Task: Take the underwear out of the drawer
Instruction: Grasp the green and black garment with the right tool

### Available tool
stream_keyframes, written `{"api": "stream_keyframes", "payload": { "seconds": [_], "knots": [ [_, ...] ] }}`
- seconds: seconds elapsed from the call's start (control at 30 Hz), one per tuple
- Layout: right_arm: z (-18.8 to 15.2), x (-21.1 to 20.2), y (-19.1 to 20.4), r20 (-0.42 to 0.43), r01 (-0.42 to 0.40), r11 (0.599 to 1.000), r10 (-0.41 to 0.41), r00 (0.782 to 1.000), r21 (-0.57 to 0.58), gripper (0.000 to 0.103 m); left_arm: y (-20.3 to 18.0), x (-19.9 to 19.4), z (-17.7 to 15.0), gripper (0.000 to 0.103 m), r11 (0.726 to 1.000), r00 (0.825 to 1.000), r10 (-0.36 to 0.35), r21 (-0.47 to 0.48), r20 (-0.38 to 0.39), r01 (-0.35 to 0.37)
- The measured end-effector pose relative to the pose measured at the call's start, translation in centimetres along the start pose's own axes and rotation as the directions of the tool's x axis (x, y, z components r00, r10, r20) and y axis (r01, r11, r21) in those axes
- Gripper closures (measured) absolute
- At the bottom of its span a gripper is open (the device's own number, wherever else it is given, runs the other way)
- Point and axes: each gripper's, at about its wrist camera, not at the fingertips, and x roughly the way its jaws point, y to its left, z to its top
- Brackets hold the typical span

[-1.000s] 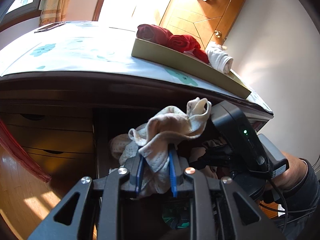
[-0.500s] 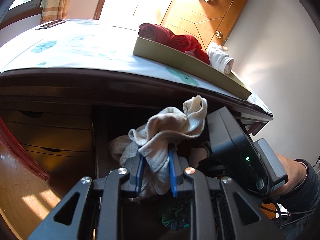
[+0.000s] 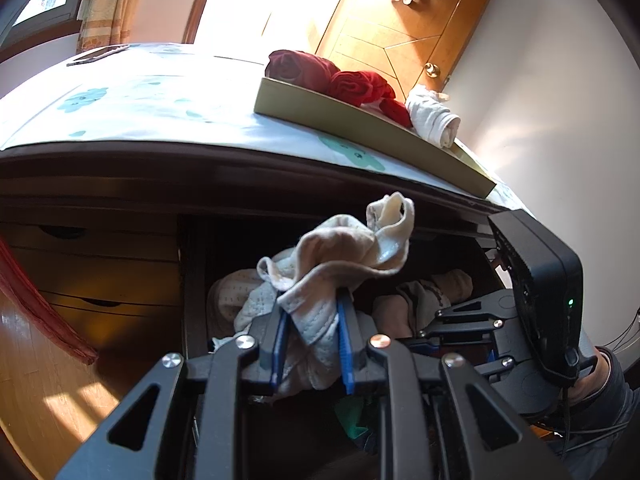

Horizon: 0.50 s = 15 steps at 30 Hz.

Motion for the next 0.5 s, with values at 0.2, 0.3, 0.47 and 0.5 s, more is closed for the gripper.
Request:
{"api": "stream_keyframes", "payload": {
  "seconds": [0.2, 0.3, 0.47, 0.5],
  "knots": [
    [-1.5, -1.6, 1.3, 0.084, 0.045, 0.999, -0.046, 0.995, 0.011, 0.087, -0.3, -0.1, -0.2, 0.083, 1.0, 1.0, -0.011, 0.003, 0.009, 0.011],
    [-3.2, -3.1, 2.2, 0.132, 0.056, 0.998, -0.057, 0.99, 0.011, 0.088, -0.5, -0.2, -0.2, 0.083, 1.0, 1.0, -0.018, 0.0, 0.018, 0.018],
    [-4.2, -6.0, 2.9, 0.184, 0.067, 0.998, -0.068, 0.981, 0.013, 0.089, -0.7, -0.9, -0.1, 0.084, 1.0, 0.999, -0.026, -0.003, 0.045, 0.027],
    [-4.3, -6.5, 2.7, 0.197, 0.066, 0.998, -0.067, 0.978, 0.013, 0.089, -0.7, -1.0, -0.1, 0.084, 1.0, 0.998, -0.029, -0.005, 0.052, 0.03]
  ]
}}
